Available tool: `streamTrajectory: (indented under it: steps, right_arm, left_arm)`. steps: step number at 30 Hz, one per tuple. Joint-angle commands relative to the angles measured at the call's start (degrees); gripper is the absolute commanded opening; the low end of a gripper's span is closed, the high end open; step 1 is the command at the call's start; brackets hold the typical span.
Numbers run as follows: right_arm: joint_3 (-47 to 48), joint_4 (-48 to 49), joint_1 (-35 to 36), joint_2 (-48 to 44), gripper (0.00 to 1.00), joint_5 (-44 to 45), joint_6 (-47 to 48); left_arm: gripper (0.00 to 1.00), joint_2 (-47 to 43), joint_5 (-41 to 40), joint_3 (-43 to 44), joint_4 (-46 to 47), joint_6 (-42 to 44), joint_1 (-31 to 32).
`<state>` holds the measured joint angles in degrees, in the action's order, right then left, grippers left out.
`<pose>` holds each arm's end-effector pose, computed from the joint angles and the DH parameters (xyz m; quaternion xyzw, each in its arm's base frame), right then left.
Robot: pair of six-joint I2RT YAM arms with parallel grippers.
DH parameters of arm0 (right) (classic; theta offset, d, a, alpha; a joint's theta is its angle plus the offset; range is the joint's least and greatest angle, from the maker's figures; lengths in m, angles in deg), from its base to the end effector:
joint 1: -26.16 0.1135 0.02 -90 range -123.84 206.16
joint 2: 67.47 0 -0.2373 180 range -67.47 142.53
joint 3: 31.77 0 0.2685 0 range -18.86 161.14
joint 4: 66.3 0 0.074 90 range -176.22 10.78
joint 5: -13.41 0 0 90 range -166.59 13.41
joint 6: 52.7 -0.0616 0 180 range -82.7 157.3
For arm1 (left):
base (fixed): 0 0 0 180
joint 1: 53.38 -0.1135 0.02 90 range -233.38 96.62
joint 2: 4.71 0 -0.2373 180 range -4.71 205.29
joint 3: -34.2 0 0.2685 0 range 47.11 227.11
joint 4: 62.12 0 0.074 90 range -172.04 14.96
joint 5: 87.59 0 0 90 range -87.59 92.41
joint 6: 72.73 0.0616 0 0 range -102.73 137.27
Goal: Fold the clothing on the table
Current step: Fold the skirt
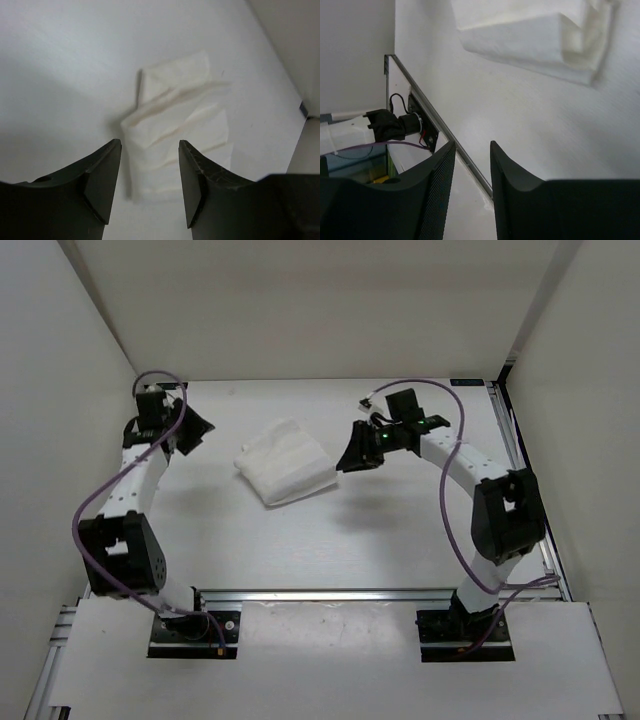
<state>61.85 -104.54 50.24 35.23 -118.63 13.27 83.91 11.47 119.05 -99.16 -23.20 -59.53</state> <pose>0.3652 0.2084 0.2146 -0.1309 0.8694 0.4435 0.1740 0.3831 0.0315 0.2450 -0.3285 0.8455 -0.1910 0.3752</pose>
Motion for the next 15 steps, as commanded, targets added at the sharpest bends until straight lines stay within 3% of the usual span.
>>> streamTrajectory:
  steps: [1, 5, 9, 15]
  right_arm:
    - [-7.21, 5.63, -5.6, -7.57, 0.4, 1.17, -1.98]
    - [-17.67, 9.06, -10.44, -13.47, 0.41, 0.38, -3.56]
    - [-25.58, 10.98, -13.87, -17.0, 0.43, 0.38, -4.0]
    - [-29.03, 13.46, -15.55, -18.67, 0.44, -0.32, -5.59]
  left_arm:
    - [0.6, -5.47, 6.32, -11.7, -0.84, 2.49, 2.97]
    - [0.73, -12.58, 2.81, -20.16, -2.95, 4.34, 10.09]
    - [0.83, -17.94, 3.68, -27.8, -4.09, 4.0, 12.4]
    - [0.83, -20.24, 4.82, -31.51, -5.68, 4.87, 10.2]
